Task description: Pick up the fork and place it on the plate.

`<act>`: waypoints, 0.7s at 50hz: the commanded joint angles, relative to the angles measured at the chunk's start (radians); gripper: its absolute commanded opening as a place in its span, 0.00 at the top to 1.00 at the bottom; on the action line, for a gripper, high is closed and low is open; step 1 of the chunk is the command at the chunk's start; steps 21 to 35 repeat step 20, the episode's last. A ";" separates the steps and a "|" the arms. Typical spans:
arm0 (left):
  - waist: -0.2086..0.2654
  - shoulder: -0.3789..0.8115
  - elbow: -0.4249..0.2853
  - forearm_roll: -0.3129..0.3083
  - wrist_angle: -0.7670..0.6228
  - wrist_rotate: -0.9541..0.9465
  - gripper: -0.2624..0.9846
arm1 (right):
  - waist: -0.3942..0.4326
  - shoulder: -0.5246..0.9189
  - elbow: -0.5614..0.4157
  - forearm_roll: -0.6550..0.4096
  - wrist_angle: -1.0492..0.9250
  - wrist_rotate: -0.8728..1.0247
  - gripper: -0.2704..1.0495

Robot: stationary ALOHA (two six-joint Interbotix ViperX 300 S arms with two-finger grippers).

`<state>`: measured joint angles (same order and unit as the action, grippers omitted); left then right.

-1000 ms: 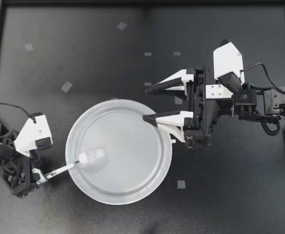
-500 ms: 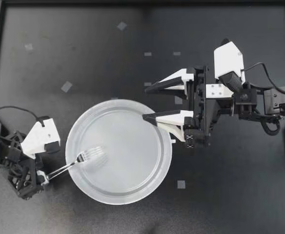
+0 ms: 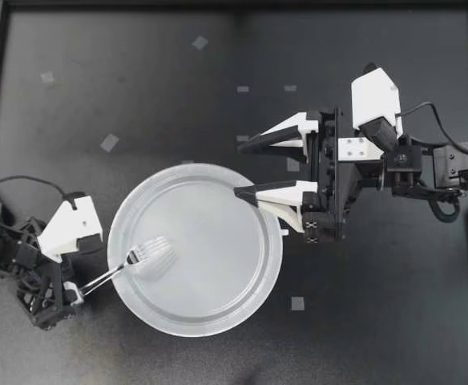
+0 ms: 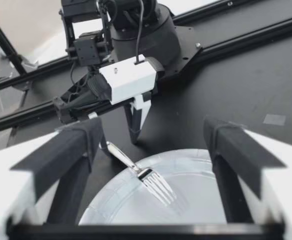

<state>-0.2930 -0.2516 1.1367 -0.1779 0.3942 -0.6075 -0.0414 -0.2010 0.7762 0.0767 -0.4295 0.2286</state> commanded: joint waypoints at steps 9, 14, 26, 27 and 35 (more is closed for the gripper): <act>-0.002 0.015 -0.021 0.000 -0.009 0.005 0.26 | -0.006 -0.015 -0.012 0.002 -0.009 0.000 0.18; -0.002 0.015 -0.020 0.000 -0.006 0.003 0.26 | -0.005 -0.014 -0.012 0.002 -0.009 0.000 0.18; -0.002 0.015 -0.014 0.000 -0.005 0.002 0.26 | -0.006 -0.014 -0.012 0.002 -0.009 0.000 0.18; -0.002 0.015 -0.014 0.000 -0.005 0.002 0.26 | -0.006 -0.014 -0.012 0.002 -0.009 0.000 0.18; -0.002 0.015 -0.014 0.000 -0.005 0.002 0.26 | -0.006 -0.014 -0.012 0.002 -0.009 0.000 0.18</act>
